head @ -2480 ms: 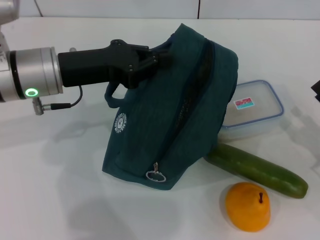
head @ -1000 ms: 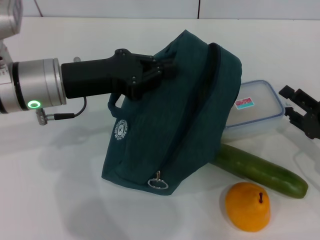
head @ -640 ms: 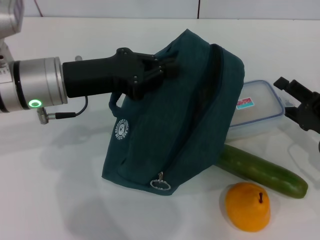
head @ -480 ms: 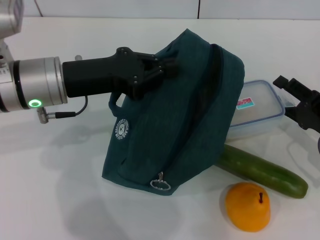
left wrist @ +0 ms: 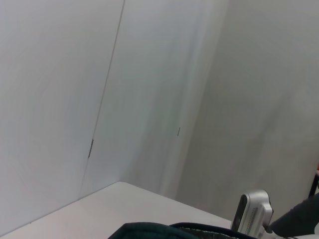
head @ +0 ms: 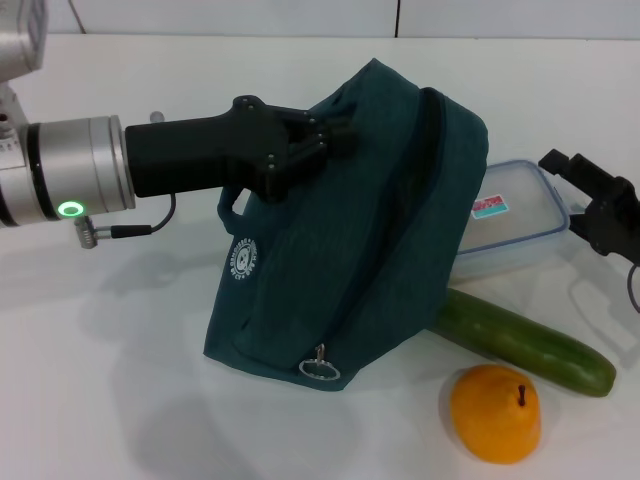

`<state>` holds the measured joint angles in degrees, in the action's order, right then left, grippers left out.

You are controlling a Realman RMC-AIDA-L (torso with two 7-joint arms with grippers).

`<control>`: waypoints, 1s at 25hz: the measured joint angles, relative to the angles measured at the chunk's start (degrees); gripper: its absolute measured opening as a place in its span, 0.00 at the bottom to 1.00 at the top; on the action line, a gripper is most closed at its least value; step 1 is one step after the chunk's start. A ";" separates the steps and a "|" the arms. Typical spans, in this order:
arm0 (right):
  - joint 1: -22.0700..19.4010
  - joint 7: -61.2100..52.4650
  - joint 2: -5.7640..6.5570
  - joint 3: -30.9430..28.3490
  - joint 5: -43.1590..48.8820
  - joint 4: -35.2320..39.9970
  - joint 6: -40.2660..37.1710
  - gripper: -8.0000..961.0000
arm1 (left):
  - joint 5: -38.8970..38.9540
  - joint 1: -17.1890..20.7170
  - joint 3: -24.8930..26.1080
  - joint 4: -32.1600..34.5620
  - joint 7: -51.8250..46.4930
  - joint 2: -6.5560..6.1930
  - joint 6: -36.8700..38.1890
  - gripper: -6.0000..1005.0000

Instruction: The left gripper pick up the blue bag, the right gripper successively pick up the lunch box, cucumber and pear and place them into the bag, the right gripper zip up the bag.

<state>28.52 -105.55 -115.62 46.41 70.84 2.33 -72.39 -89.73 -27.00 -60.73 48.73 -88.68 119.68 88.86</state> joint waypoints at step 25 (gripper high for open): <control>-0.14 0.65 -0.22 -0.13 -0.46 0.09 1.91 0.35 | 0.19 -0.14 -1.43 -0.13 0.83 0.03 -0.36 0.05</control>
<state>28.38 -104.90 -115.84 46.28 70.38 2.42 -70.49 -89.54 -27.14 -62.16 48.60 -87.85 119.71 88.49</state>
